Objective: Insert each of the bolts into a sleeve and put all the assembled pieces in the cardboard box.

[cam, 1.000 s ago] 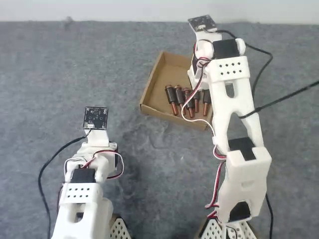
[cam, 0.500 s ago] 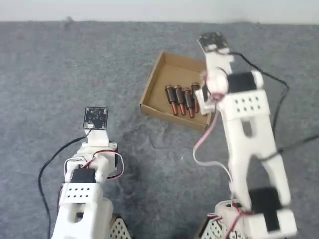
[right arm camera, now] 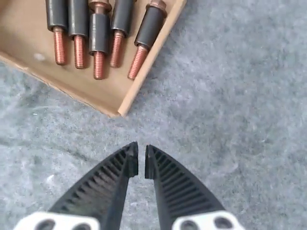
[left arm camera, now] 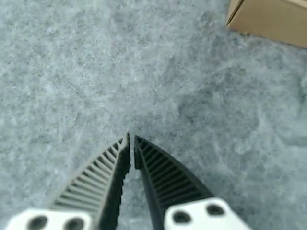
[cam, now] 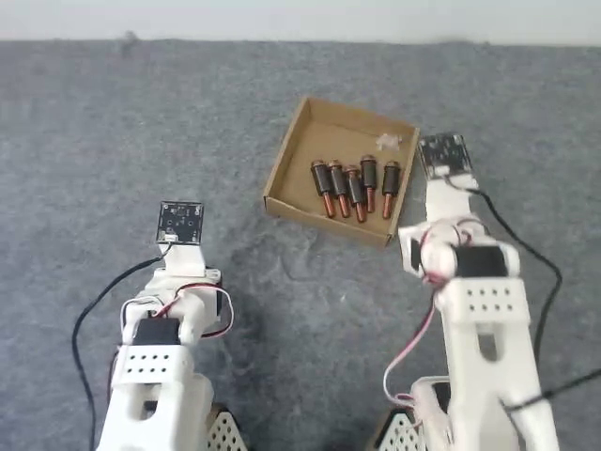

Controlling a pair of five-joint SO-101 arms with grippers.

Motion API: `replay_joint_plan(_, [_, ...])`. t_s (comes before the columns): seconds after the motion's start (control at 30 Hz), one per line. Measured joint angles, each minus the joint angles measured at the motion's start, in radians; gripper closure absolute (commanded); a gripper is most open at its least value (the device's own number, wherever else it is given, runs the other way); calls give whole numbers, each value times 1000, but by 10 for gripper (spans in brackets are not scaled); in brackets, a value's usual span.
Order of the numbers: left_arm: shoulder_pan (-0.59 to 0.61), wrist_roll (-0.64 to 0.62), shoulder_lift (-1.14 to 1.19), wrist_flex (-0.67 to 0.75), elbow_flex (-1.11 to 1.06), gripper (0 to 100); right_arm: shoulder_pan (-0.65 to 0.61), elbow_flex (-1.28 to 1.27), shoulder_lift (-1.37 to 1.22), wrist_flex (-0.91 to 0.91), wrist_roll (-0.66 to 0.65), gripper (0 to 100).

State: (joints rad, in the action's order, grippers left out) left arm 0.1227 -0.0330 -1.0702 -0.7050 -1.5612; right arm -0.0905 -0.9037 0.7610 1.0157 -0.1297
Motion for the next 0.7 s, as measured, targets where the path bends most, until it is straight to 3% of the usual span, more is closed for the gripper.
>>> replay_joint_plan(0.53, [0,0,-3,0,0,988,2,-361,698,-8,0,993])
replay_joint_plan(0.7, [-2,0,-146,-26,-17,988,0,-436,848,-8,-43,993])
